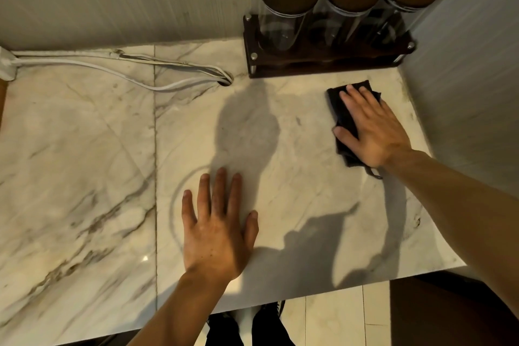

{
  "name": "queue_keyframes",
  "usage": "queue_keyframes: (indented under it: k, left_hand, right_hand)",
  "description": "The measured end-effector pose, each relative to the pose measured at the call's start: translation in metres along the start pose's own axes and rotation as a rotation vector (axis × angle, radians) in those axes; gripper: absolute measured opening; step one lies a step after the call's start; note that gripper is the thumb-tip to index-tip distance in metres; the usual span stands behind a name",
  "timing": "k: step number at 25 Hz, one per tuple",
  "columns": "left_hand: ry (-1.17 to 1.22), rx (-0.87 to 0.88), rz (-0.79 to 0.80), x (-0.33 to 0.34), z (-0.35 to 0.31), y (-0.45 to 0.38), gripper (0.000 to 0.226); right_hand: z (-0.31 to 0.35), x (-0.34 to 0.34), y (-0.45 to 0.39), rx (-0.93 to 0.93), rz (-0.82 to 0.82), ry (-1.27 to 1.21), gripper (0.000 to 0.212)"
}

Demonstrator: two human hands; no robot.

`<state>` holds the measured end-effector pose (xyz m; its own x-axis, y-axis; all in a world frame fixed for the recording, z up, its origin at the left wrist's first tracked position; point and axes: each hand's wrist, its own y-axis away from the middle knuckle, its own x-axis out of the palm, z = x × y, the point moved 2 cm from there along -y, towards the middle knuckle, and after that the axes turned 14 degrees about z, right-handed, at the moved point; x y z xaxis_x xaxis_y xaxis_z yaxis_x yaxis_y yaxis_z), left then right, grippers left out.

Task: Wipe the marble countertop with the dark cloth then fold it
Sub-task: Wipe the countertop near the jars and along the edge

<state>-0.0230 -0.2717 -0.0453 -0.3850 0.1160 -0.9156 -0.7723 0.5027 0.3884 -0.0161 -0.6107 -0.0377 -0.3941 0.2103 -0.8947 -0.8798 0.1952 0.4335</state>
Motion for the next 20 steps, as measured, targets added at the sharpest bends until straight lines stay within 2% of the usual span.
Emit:
queue_keyframes:
  k: [7, 20]
  left_hand:
    - [0.012, -0.01, 0.008, 0.0, 0.001, 0.0, 0.067]
    - [0.018, 0.005, -0.02, 0.0, 0.002, 0.001, 0.066]
  right_hand:
    - [0.0, -0.011, -0.026, 0.237, -0.059, -0.103, 0.075]
    - [-0.002, -0.003, -0.018, 0.434, -0.104, -0.24, 0.077]
